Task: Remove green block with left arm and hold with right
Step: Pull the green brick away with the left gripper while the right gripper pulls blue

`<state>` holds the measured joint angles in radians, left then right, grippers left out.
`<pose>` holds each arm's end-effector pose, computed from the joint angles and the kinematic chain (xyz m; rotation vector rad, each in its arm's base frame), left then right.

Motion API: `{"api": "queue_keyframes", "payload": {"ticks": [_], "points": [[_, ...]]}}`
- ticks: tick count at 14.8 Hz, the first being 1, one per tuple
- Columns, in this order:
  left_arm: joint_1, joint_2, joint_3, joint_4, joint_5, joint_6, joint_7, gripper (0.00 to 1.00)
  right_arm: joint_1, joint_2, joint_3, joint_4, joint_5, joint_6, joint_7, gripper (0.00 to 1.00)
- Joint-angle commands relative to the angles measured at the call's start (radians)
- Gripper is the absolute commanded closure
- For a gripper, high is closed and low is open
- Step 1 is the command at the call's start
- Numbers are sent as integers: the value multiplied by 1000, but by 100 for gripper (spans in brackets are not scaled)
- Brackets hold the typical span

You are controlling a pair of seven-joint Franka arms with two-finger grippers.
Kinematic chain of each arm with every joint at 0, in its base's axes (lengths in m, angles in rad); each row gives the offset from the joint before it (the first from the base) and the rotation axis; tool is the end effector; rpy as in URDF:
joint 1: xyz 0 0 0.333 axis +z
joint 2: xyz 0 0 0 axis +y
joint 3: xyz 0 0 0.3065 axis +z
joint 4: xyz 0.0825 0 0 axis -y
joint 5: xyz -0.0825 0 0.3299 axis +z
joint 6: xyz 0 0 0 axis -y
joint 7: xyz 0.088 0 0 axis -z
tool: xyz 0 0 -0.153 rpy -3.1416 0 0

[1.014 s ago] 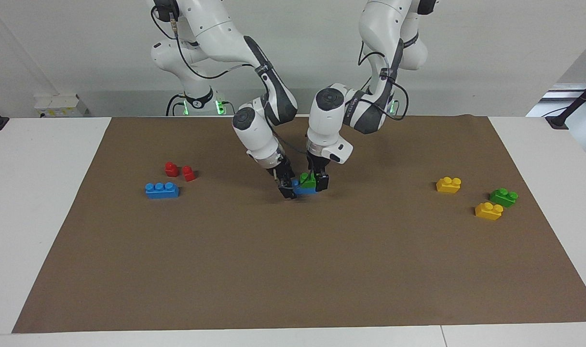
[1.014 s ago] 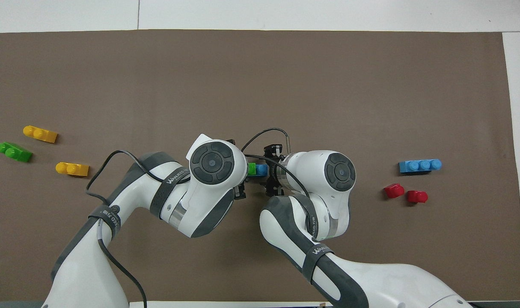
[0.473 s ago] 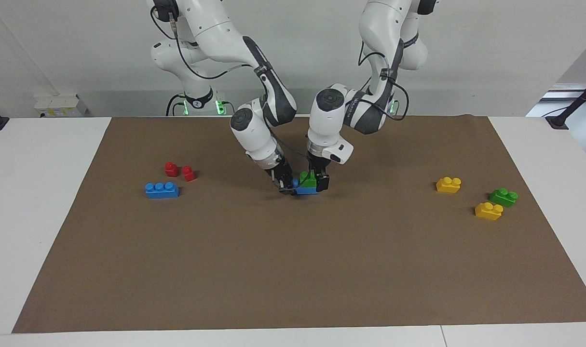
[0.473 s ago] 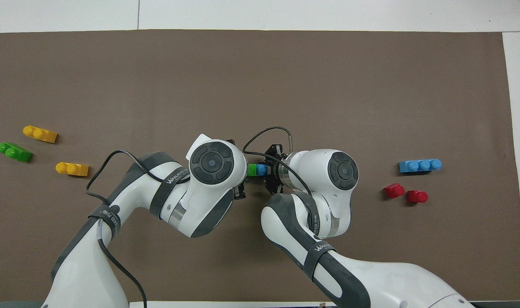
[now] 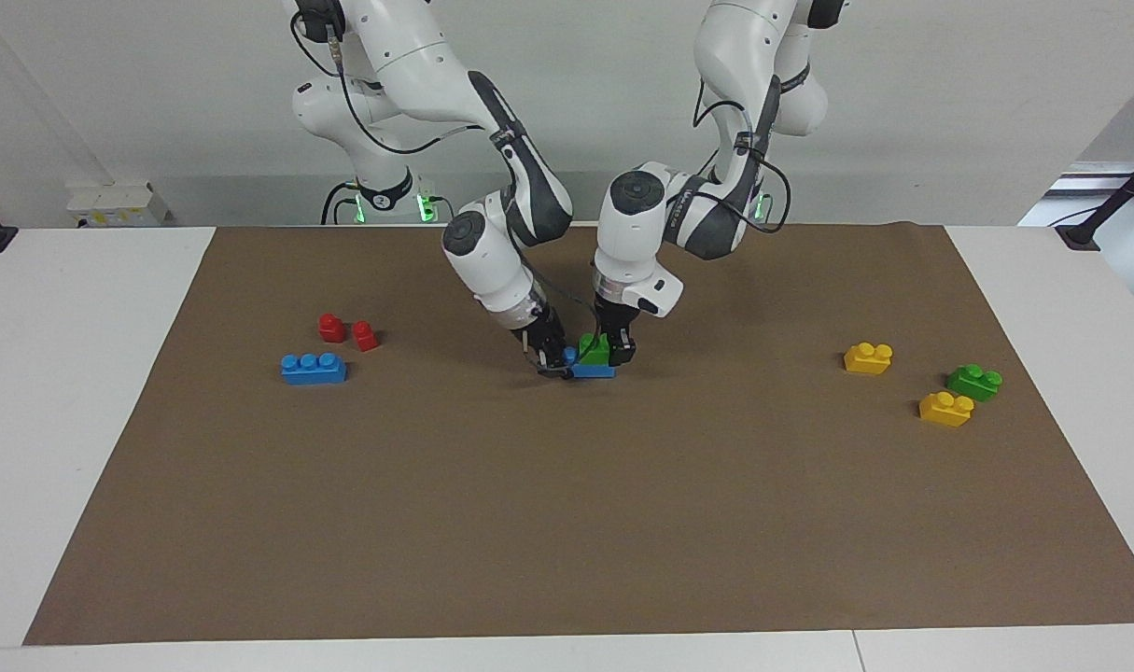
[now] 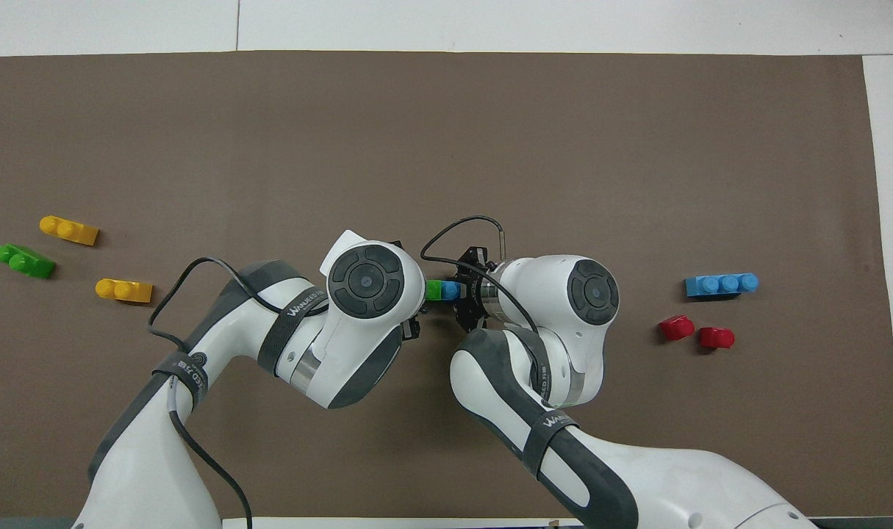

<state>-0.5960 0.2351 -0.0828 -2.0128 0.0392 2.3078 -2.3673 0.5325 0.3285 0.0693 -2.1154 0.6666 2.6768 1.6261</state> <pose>0.4359 -0.3475 0.3224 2.0727 2.2798 0.0208 0.4749 0.3178 0.2670 -1.9226 1.9765 0.3479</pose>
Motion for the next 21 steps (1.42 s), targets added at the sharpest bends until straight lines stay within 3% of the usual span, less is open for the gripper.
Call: {"api": "queue_keyframes", "payload": {"ticks": [1, 8, 14, 21], "points": [[-16, -7, 9, -15, 28, 16, -10, 100, -5, 11, 6, 9, 24, 18, 0, 100], [-13, -22, 9, -12, 28, 6, -6, 100, -5, 11, 4, 11, 24, 18, -3, 100], [-2, -106, 8, -7, 28, -83, 48, 100, -8, 9, 4, 18, 24, 17, -8, 100], [109, -146, 8, -10, 27, -140, 205, 100, -190, -86, -6, 150, -15, -226, -130, 100]]}}
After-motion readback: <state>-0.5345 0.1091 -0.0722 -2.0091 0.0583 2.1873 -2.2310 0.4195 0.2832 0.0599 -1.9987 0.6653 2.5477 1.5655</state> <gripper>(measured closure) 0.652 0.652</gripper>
